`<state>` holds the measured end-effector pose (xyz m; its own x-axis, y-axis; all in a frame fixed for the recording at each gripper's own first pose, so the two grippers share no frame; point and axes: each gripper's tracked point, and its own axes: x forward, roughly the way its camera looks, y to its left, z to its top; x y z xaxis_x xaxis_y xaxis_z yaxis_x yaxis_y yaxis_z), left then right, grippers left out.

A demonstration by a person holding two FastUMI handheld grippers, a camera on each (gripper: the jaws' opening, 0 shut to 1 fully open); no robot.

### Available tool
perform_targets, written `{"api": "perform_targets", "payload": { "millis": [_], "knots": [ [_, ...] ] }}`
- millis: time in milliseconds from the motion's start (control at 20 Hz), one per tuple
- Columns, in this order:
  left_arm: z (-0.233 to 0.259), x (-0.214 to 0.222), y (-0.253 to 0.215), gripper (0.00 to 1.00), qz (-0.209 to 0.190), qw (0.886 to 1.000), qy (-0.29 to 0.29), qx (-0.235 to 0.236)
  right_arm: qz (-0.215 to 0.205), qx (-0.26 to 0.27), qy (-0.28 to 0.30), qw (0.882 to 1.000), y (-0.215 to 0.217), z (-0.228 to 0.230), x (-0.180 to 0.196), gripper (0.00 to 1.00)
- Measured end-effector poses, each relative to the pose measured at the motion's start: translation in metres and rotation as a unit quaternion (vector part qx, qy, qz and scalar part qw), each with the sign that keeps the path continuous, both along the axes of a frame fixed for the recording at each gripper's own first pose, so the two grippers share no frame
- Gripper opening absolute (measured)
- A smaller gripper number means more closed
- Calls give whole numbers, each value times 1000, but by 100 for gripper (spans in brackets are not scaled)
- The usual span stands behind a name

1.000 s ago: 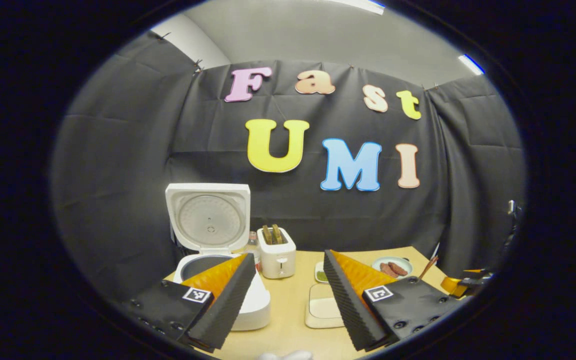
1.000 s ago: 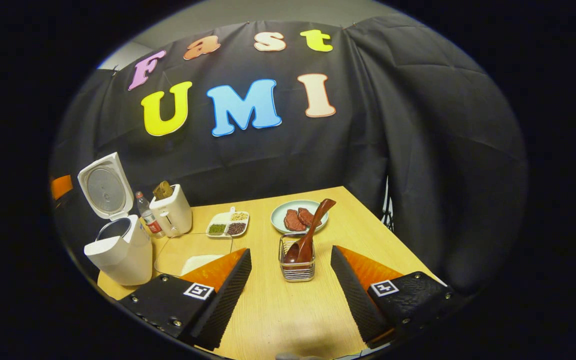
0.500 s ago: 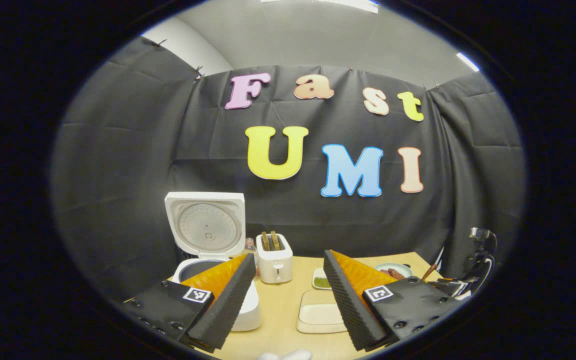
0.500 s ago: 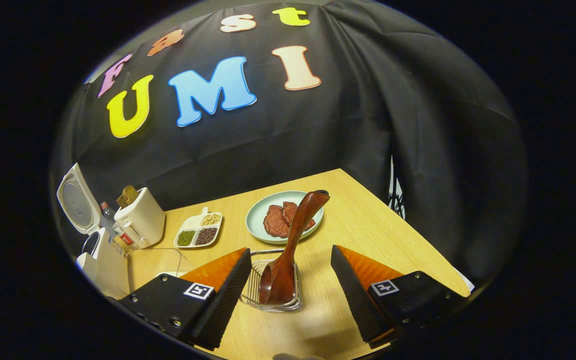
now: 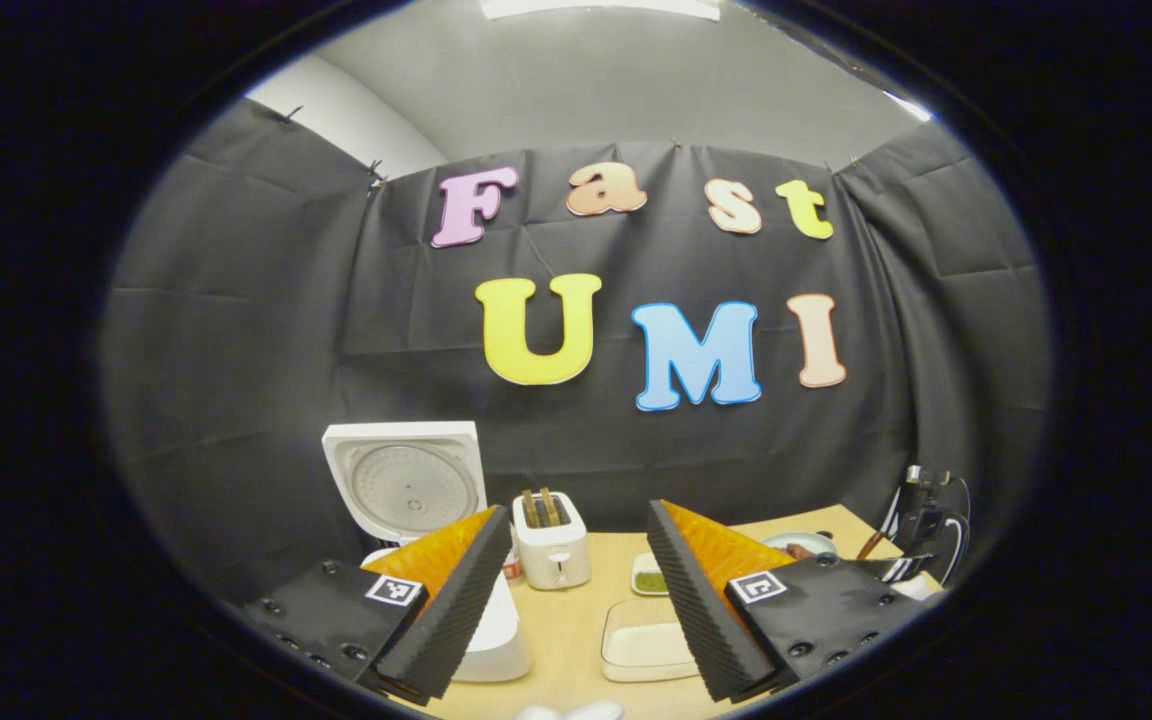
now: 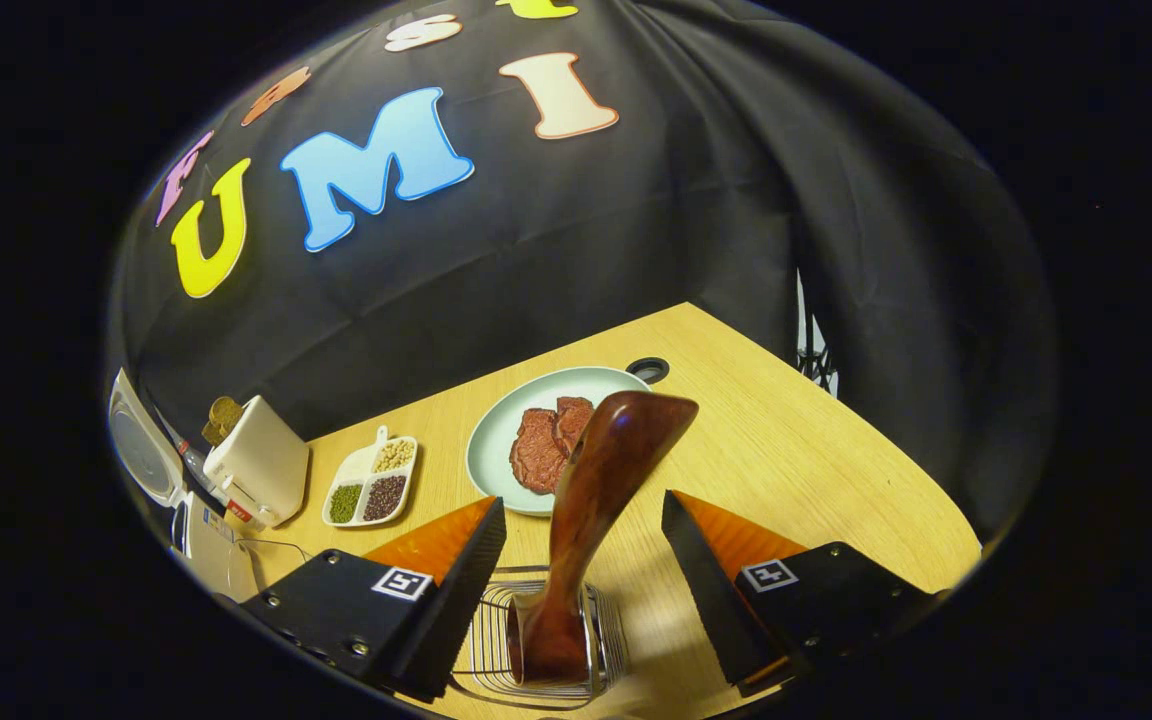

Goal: Close the left gripper, press the button to open the rice cooker; take a wooden spoon from the chopstick holder with the right hand, scoop a spoonful of rice and pour it into the rice cooker, then put the wooden spoon back into the chopstick holder.

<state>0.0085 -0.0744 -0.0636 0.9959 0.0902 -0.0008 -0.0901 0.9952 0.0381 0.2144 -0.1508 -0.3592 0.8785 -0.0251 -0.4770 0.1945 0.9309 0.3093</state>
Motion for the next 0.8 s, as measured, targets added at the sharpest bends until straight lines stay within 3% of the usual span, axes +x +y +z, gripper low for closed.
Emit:
{"api": "perform_targets", "payload": {
  "millis": [150,250,300,400,500,550,800],
  "knots": [
    [-2,2,0,95,-3,1000,0,4,5,5,3,1000,5,3,1,84],
    [-2,7,-2,95,-8,1000,1,3,12,15,5,1000,7,3,1,44],
    [-1,7,-3,96,-11,1000,1,6,12,13,9,1000,7,2,1,52],
    [-1,9,-2,96,-14,1000,-1,8,-1,10,6,1000,3,5,2,24],
    [-1,10,2,95,-13,1000,-4,10,-5,19,6,1000,2,7,3,23],
    [-1,10,4,95,-13,1000,-3,10,0,20,8,1000,7,6,1,14],
    [-6,9,16,96,-9,1000,2,5,-3,11,6,1000,6,9,1,13]
  ]
}}
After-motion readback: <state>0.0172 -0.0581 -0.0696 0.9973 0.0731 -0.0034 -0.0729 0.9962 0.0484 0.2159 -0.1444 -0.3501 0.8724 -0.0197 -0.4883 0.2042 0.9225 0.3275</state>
